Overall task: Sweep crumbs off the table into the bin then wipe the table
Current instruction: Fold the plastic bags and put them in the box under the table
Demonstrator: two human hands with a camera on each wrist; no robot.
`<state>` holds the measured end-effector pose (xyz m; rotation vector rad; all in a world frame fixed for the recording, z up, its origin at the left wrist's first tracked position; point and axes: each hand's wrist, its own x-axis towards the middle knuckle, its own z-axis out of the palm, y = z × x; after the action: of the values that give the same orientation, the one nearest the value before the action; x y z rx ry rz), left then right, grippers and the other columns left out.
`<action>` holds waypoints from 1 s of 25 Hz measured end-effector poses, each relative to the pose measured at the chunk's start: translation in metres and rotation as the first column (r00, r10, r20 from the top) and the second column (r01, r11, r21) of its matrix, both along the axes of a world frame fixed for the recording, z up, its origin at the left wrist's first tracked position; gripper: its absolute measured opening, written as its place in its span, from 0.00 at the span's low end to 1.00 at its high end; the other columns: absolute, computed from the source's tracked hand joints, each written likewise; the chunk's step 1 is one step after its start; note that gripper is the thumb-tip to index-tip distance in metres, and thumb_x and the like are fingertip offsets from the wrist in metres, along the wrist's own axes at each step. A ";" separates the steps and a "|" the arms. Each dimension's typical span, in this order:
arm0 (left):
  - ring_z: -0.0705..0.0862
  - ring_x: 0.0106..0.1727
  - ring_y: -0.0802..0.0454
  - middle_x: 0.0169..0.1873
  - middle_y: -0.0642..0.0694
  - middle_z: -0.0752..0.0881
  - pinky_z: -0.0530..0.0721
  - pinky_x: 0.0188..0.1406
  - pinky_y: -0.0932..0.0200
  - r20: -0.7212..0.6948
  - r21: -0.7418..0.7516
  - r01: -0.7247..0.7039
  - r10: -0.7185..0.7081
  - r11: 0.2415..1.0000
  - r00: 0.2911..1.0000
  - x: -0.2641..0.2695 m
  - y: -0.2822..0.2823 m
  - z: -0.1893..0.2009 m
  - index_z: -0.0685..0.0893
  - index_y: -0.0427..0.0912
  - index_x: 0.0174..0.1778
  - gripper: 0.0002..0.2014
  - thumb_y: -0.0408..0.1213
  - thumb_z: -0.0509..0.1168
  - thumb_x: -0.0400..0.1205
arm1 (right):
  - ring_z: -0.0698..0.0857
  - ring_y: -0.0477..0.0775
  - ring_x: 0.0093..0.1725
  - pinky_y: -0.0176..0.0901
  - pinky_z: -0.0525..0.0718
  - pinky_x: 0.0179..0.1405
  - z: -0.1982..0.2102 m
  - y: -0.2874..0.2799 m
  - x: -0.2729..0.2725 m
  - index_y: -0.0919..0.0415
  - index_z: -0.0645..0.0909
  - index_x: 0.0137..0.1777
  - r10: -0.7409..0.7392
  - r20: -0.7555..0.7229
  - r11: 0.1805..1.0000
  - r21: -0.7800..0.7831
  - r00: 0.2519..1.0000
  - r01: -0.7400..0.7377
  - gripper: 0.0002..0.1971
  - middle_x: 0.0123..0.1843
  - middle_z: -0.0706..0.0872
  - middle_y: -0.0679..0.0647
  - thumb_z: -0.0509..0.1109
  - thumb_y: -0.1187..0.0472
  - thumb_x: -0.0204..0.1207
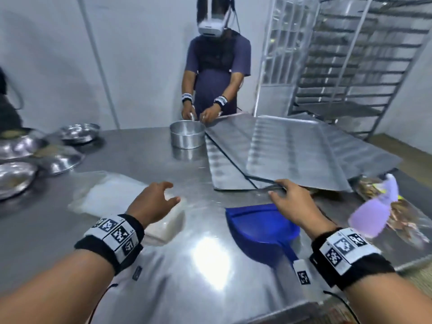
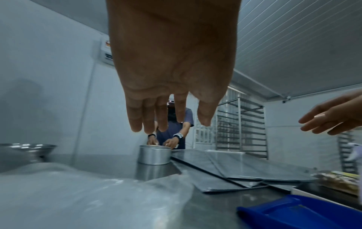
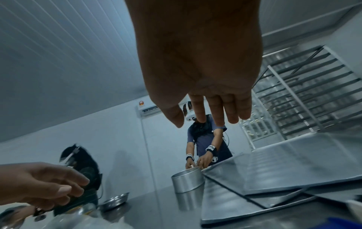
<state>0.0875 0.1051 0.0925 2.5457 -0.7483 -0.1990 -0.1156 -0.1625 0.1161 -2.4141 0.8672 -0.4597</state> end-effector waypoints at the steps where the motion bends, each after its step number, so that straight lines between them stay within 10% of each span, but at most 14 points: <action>1: 0.75 0.72 0.45 0.72 0.42 0.78 0.72 0.70 0.52 -0.003 0.019 -0.043 0.043 0.999 0.999 0.012 0.018 -0.002 0.74 0.46 0.75 0.27 0.51 0.67 0.82 | 0.85 0.60 0.60 0.40 0.76 0.55 0.001 0.014 0.020 0.57 0.79 0.70 0.038 -0.018 0.999 0.008 0.999 -0.037 0.21 0.60 0.88 0.60 0.69 0.54 0.78; 19: 0.78 0.70 0.44 0.73 0.39 0.76 0.74 0.69 0.53 -0.237 0.190 -0.429 0.465 0.883 0.853 0.158 0.099 -0.062 0.69 0.44 0.78 0.30 0.52 0.66 0.82 | 0.80 0.59 0.66 0.46 0.78 0.60 -0.073 0.143 0.312 0.57 0.71 0.76 0.490 -0.274 0.871 0.196 0.828 -0.450 0.27 0.64 0.84 0.58 0.67 0.49 0.80; 25: 0.71 0.76 0.36 0.81 0.34 0.55 0.70 0.73 0.49 -0.402 0.206 -0.585 0.612 0.785 0.681 0.188 0.105 -0.090 0.51 0.41 0.84 0.43 0.52 0.67 0.81 | 0.77 0.58 0.70 0.44 0.74 0.62 -0.099 0.164 0.349 0.60 0.65 0.80 0.498 -0.367 0.864 0.286 0.786 -0.414 0.34 0.66 0.83 0.59 0.69 0.46 0.78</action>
<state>0.2759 0.2096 0.0030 2.5004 0.2961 -0.5664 0.2334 0.0019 0.0167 -2.4621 0.4222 0.3480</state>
